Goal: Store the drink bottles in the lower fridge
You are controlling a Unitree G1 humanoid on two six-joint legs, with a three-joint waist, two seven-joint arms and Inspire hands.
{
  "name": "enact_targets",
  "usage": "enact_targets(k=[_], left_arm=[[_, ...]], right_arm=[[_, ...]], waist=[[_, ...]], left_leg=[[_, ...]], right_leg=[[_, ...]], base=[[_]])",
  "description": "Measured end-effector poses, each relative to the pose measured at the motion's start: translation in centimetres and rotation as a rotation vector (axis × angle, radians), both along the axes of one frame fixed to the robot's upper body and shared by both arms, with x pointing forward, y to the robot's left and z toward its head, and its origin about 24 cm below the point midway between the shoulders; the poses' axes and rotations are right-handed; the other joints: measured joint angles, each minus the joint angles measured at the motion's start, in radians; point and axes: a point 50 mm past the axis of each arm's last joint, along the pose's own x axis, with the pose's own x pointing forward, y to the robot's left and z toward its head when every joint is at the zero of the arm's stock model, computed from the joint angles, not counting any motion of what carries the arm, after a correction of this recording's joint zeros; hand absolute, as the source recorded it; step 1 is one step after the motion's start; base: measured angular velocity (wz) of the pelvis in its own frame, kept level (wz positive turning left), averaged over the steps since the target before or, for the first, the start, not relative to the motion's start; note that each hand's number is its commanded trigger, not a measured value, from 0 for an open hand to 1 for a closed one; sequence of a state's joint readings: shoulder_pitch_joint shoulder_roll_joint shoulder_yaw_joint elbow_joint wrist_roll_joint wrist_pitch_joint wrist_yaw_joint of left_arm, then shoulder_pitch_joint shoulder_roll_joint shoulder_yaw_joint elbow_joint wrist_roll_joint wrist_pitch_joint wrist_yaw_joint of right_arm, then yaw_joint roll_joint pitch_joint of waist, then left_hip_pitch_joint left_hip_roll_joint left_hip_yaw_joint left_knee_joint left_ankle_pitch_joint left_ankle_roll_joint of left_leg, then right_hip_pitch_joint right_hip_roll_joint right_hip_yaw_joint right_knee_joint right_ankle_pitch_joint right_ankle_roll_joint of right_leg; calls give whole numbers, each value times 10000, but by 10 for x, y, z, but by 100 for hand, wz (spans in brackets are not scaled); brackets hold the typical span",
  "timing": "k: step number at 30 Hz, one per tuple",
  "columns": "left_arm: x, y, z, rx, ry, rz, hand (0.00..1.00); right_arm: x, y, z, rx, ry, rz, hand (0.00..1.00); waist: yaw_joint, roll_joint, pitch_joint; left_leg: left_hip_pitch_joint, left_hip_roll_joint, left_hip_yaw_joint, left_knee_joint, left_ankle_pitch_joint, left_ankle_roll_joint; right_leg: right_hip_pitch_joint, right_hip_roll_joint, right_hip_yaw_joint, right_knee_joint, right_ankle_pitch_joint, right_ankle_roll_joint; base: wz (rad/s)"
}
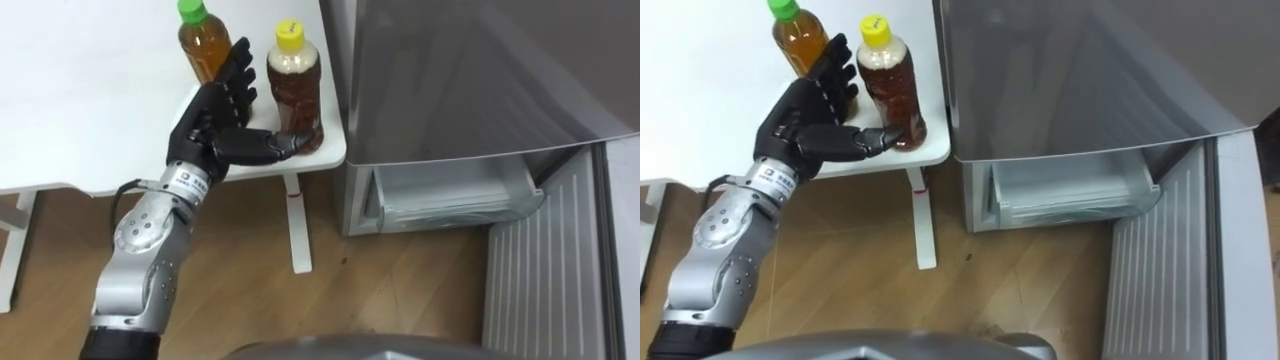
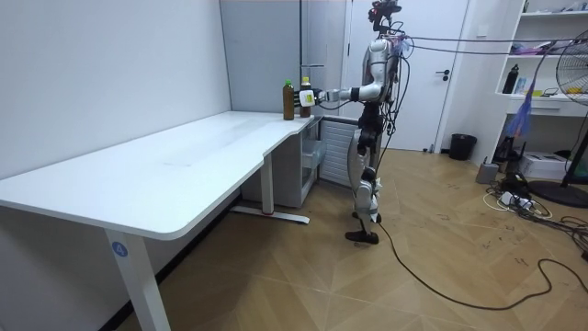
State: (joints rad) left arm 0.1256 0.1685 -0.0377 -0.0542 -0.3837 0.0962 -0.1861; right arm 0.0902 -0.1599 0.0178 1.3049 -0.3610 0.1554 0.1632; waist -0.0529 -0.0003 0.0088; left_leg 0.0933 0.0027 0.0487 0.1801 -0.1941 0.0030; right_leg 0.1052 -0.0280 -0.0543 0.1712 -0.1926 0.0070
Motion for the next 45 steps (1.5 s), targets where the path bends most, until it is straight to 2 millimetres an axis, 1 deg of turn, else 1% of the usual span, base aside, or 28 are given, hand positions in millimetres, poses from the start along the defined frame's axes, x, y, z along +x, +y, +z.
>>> enact_targets(k=[4, 6, 9, 13, 17, 22, 27, 36, 42, 44, 45], left_arm=[[5, 3, 1, 57, 48, 272, 0], [7, 7, 3, -95, -26, 431, 0], [16, 10, 6, -464, -131, 595, 0], [21, 14, 12, -952, -338, 839, 0], [25, 15, 16, -924, -465, 937, 0], [31, 15, 23, -909, -716, 929, 0], [34, 14, 26, -960, -840, 888, 0], [34, 14, 26, -960, -840, 886, 0], [34, 13, 26, -961, -831, 853, 0], [34, 13, 26, -961, -830, 839, 0], [34, 13, 26, -961, -831, 812, 0]], right_arm=[[-4, 0, 0, 63, 105, 32, 0], [-5, 1, 0, 163, 260, 171, 0], [-5, 1, 0, 203, 371, 315, 0], [-4, 1, 0, 187, 370, 335, 0], [-7, 0, 0, 114, 549, 324, 0], [-8, 0, 0, 50, 684, 561, 0], [-9, 0, 0, 28, 739, 543, 0], [-9, 0, 0, 21, 746, 543, 0], [-9, 0, 0, -2, 749, 527, 0], [-8, 0, 0, -4, 729, 533, 0], [-7, 0, 0, -12, 710, 540, 0]], waist=[[-135, 55, 31], [-258, 60, 27], [-259, 50, 33], [-278, 43, 21], [-296, 21, 25], [-303, 67, -4], [-306, 95, -22], [-338, 143, -40], [-344, 245, -18], [-365, 243, -15], [-386, 223, 2]], left_leg=[[-22, 11, 49, -62, -1, -2], [-17, 12, 51, -67, -1, -2], [-51, 12, 85, -46, -1, -1], [-106, 10, 125, 29, -1, -1], [-136, 14, 124, 40, -2, -1], [-127, 15, 118, 63, -2, -1], [-111, 17, 127, 72, -2, -1], [-82, 18, 136, 83, -2, -2], [-63, 27, 136, 8, -3, -3], [-62, 26, 136, 7, -3, -2], [-65, 26, 136, 8, -3, -3]], right_leg=[[-86, 8, 36, 38, -1, 0], [-125, 13, 65, 108, -7, -4], [-218, 22, 172, 183, -28, -7], [-250, 28, 255, 184, -28, -7], [-274, 31, 252, 169, -28, -7], [-240, 30, 239, 173, -27, -9], [-233, 30, 245, 175, -26, -10], [-215, 32, 256, 176, -24, -11], [-230, 52, 294, 187, -24, -10], [-227, 54, 303, 209, -24, -11], [-223, 53, 305, 204, -24, -11]], base=[[-4], [-3], [-8], [-3], [0], [0], [0], [0], [0], [0], [0]])
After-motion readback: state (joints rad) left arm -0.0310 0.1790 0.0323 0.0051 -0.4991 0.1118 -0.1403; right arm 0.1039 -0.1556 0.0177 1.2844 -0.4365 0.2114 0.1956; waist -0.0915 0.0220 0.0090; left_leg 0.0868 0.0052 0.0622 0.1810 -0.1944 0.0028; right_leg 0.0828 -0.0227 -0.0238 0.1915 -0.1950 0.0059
